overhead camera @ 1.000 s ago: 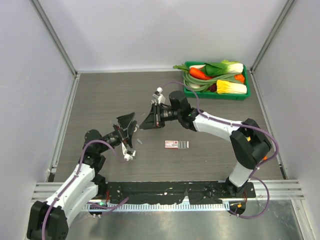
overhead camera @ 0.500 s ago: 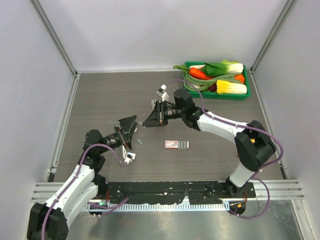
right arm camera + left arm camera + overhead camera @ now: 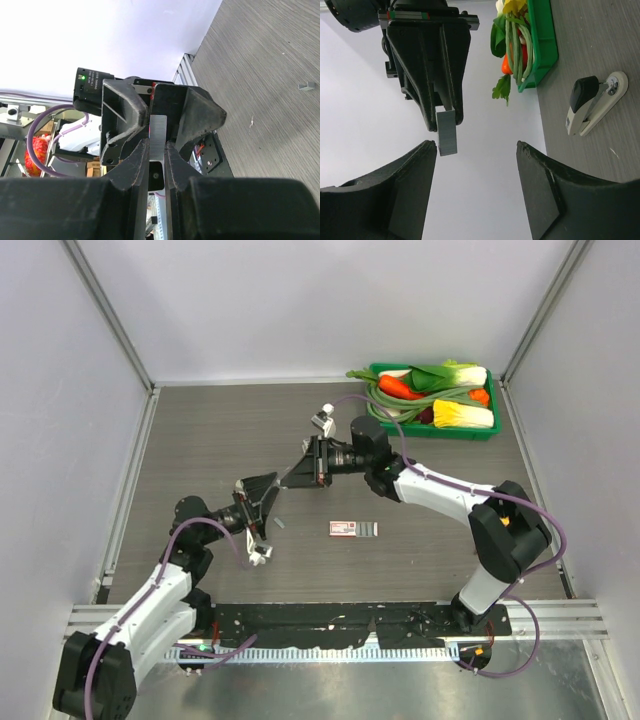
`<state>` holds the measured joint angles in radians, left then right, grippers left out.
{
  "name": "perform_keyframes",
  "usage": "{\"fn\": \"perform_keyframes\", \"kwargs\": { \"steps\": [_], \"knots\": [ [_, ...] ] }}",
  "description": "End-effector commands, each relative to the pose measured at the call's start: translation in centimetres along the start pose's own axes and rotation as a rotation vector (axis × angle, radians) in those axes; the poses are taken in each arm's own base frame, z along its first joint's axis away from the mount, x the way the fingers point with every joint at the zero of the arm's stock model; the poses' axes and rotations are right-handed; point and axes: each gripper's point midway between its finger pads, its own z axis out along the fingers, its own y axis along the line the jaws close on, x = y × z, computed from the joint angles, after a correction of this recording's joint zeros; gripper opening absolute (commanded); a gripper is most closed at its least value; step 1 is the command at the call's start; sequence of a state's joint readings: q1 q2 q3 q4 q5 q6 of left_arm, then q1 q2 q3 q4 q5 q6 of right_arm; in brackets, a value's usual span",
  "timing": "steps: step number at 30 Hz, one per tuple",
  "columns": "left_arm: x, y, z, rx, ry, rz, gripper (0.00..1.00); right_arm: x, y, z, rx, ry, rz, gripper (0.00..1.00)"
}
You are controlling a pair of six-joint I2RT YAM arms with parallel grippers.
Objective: Unload the staples from the stapler
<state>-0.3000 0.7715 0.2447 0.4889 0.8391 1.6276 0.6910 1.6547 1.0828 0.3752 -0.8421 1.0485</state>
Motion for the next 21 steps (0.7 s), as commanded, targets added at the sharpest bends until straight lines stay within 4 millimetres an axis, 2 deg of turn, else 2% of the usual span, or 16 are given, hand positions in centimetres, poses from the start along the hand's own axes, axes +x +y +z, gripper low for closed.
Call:
{"fn": "perform_keyframes", "kwargs": {
  "steps": [1, 6, 12, 21],
  "knots": [
    [-0.1, 3.1, 0.5, -0.08, -0.034, 0.011, 0.69, 0.2, 1.8, 0.2, -0.078, 0.012, -0.036, 0.03],
    [0.1, 3.9, 0.7, -0.11, -0.029, 0.012, 0.66, 0.5, 0.9, 0.5, -0.071, 0.026, -0.021, 0.03],
    [0.3, 4.4, 0.5, -0.134, -0.014, 0.019, 0.57, 0.9, -0.3, 0.9, -0.063, 0.037, 0.005, 0.03],
    [-0.3, 4.2, 0.3, -0.137, -0.028, 0.017, 0.5, 0.9, -0.5, 1.0, -0.072, 0.039, 0.014, 0.03]
  ]
}}
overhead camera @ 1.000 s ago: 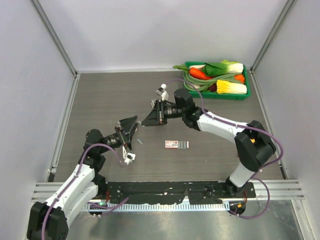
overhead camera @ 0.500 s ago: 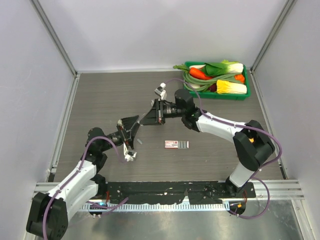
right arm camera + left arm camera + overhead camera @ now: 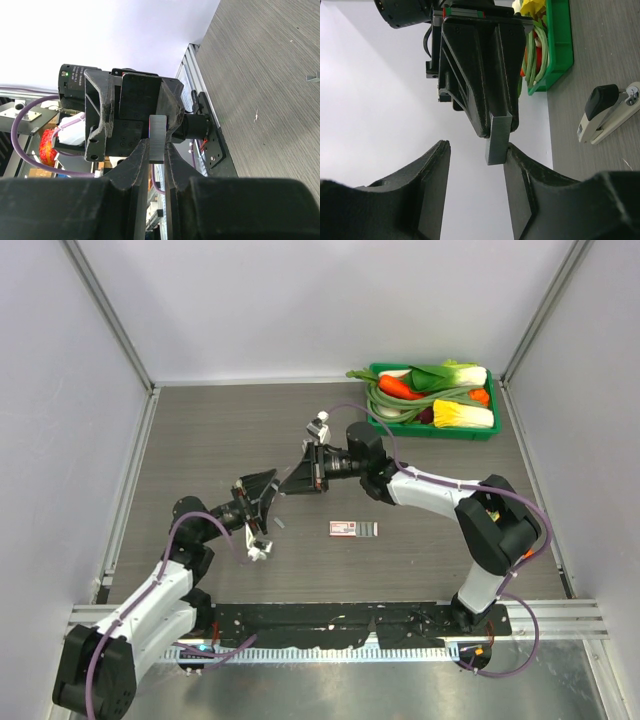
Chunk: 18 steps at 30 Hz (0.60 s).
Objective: Unload the staples from the stapler
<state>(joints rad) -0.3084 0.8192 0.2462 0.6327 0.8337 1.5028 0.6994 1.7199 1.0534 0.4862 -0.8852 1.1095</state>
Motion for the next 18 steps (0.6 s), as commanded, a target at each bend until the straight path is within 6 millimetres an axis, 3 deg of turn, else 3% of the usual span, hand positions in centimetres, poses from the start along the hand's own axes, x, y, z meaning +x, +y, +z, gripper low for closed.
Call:
{"fn": "perform_keyframes", "kwargs": {
  "steps": [1, 18],
  "knots": [
    [-0.9, 2.8, 0.1, -0.073, -0.035, 0.071, 0.49, -0.1, 0.8, 0.2, -0.04, -0.002, -0.03, 0.03],
    [-1.4, 2.7, -0.3, -0.072, -0.044, 0.063, 0.34, -0.3, 2.0, 0.2, -0.199, -0.045, 0.07, 0.02]
  ]
}}
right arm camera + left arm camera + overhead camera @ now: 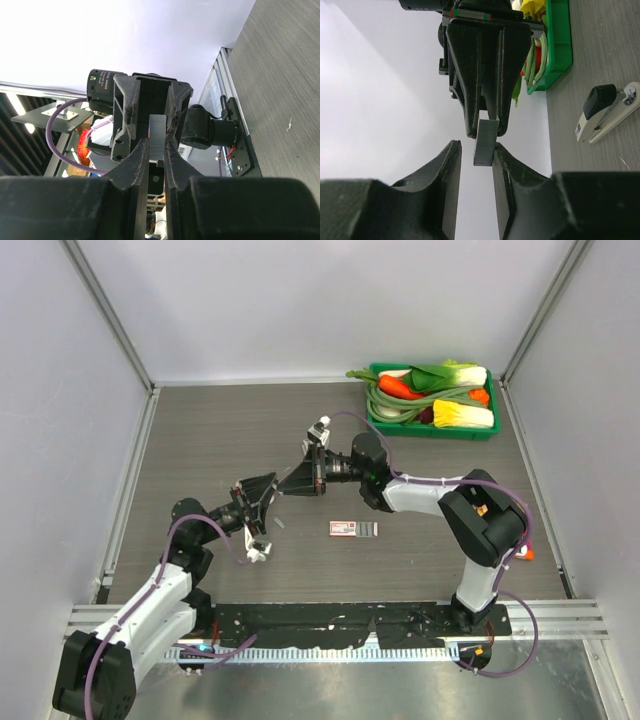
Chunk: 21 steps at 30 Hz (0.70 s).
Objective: Unload the staples from the stapler
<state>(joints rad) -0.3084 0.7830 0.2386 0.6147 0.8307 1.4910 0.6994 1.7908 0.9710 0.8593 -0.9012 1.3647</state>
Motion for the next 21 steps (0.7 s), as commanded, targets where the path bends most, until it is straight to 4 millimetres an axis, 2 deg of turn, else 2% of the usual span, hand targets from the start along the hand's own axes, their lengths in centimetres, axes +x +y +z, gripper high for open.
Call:
{"fn": "perform_keyframes", "kwargs": {
  "steps": [1, 7, 14, 15, 16, 17, 18, 19, 21],
  "knots": [
    [-1.2, 2.4, 0.1, -0.064, -0.049, 0.067, 0.33, -0.1, 1.4, 0.1, -0.064, -0.015, -0.014, 0.02],
    [-1.3, 2.0, 0.0, -0.056, -0.05, 0.067, 0.24, 0.1, 1.2, 0.0, -0.06, -0.011, -0.008, 0.01],
    [-1.2, 0.9, 0.0, -0.006, -0.047, 0.054, 0.05, 0.2, 1.5, -0.2, -0.069, -0.013, -0.023, 0.04],
    [-0.9, 0.9, 0.0, 0.005, -0.028, 0.054, 0.04, 0.2, 1.6, -0.1, -0.069, -0.016, -0.025, 0.08],
    [-0.6, -0.5, -0.1, 0.057, -0.018, 0.003, 0.05, 0.1, 1.6, -0.2, -0.065, -0.017, -0.03, 0.1],
    [-0.4, -1.0, -0.1, 0.086, -0.006, -0.009, 0.05, 0.0, 1.6, -0.2, -0.061, -0.02, -0.034, 0.11],
    [0.2, -0.7, -0.2, 0.102, 0.021, -0.025, 0.05, -0.5, 1.7, -0.4, -0.055, -0.031, -0.041, 0.15],
    [0.3, -2.2, -0.4, 0.164, 0.035, -0.094, 0.05, -0.8, 1.2, -0.5, -0.029, -0.035, -0.027, 0.18],
    [0.7, -2.0, -0.5, 0.185, 0.063, -0.151, 0.05, -2.0, 1.3, -1.3, -0.007, -0.066, -0.07, 0.32]
  ]
}}
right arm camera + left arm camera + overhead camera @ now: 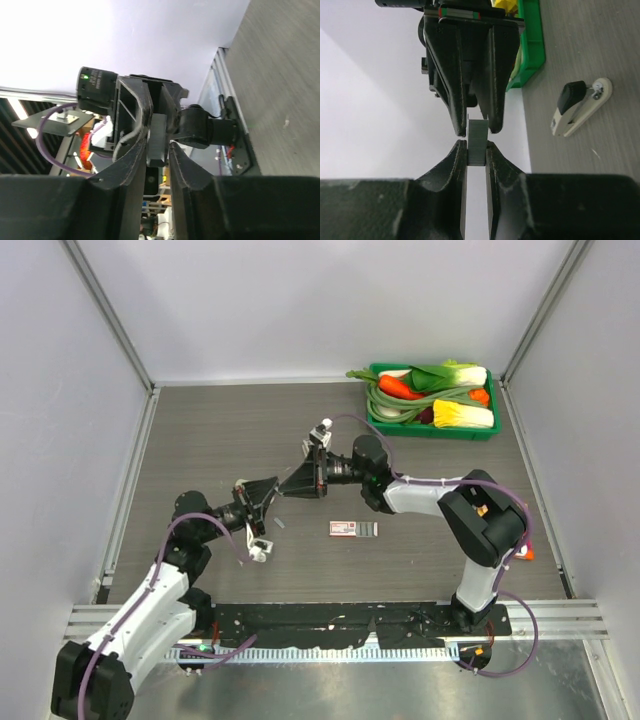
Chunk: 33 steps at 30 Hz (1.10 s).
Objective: Unload the staples from the stapler
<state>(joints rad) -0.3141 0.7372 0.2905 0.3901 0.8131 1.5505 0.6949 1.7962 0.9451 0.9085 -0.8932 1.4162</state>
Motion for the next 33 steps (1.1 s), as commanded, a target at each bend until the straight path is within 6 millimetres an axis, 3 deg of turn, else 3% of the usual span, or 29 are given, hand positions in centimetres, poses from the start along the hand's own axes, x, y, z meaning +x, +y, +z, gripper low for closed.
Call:
{"fn": "perform_keyframes", "kwargs": {
  "steps": [1, 3, 4, 5, 6, 7, 8, 9, 11, 13, 14, 15, 17, 18, 20, 21, 25, 29, 33],
  "knots": [
    [1.1, -2.4, -0.5, 0.155, 0.076, -0.165, 0.04, -2.4, 1.1, -1.4, 0.03, -0.062, -0.097, 0.34],
    [1.5, -2.0, -0.7, 0.162, 0.105, -0.215, 0.02, -3.7, 1.9, -2.7, 0.045, -0.094, -0.182, 0.41],
    [1.3, -3.5, -1.3, 0.23, 0.123, -0.273, 0.01, -3.9, 0.8, -3.2, 0.114, -0.094, -0.148, 0.43],
    [1.4, -2.4, -1.4, 0.239, 0.136, -0.3, 0.0, -4.2, 0.3, -3.7, 0.166, -0.1, -0.181, 0.44],
    [0.8, -4.3, -2.1, 0.328, 0.152, -0.408, 0.0, -5.3, 1.4, -4.0, 0.203, -0.107, -0.351, 0.46],
    [0.9, -4.5, -2.5, 0.362, 0.169, -0.451, 0.0, -5.4, -1.3, -5.2, 0.368, -0.111, -0.31, 0.47],
    [1.5, -4.1, -2.5, 0.384, 0.203, -0.487, 0.0, -5.9, -1.5, -5.7, 0.431, -0.119, -0.367, 0.47],
    [1.2, -5.0, -3.0, 0.434, 0.223, -0.555, 0.0, -6.9, -1.3, -6.4, 0.496, -0.111, -0.493, 0.47],
    [1.5, -4.3, -3.0, 0.464, 0.259, -0.666, 0.0, -7.5, -1.9, -8.2, 0.626, -0.147, -0.536, 0.47],
    [0.1, -5.2, -3.8, 0.558, 0.274, -0.835, 0.0, -7.9, -1.3, -9.3, 0.675, -0.165, -0.634, 0.47],
    [-0.2, -3.4, -3.5, 0.558, 0.256, -0.864, 0.0, -8.2, -1.3, -9.8, 0.699, -0.181, -0.658, 0.47],
    [-1.2, -4.5, -4.1, 0.642, 0.26, -0.96, 0.0, -7.9, -1.3, -10.0, 0.701, -0.176, -0.674, 0.46],
    [-2.0, -3.0, -4.1, 0.659, 0.261, -1.062, 0.0, -7.6, 0.4, -9.8, 0.65, -0.184, -0.746, 0.45],
    [-2.9, -3.0, -4.1, 0.69, 0.242, -1.137, 0.0, -7.0, -0.1, -9.9, 0.647, -0.176, -0.758, 0.44],
    [-3.7, -1.4, -3.8, 0.678, 0.226, -1.227, 0.0, -6.7, 1.0, -9.6, 0.615, -0.186, -0.844, 0.4],
    [-4.5, -0.9, -3.8, 0.681, 0.194, -1.268, 0.0, -5.7, 0.6, -9.3, 0.599, -0.157, -0.86, 0.39],
    [-6.8, 0.5, -3.8, 0.674, 0.105, -1.345, 0.0, -3.1, 2.5, -7.5, 0.504, -0.103, -1.005, 0.37],
    [-7.2, 0.9, -3.3, 0.623, 0.112, -1.445, 0.0, -0.7, 5.0, -5.2, 0.429, -0.039, -1.125, 0.38],
    [-8.3, 0.1, -4.0, 0.704, 0.127, -1.525, 0.0, 1.5, 6.2, -3.3, 0.396, 0.013, -1.2, 0.42]
  ]
}}
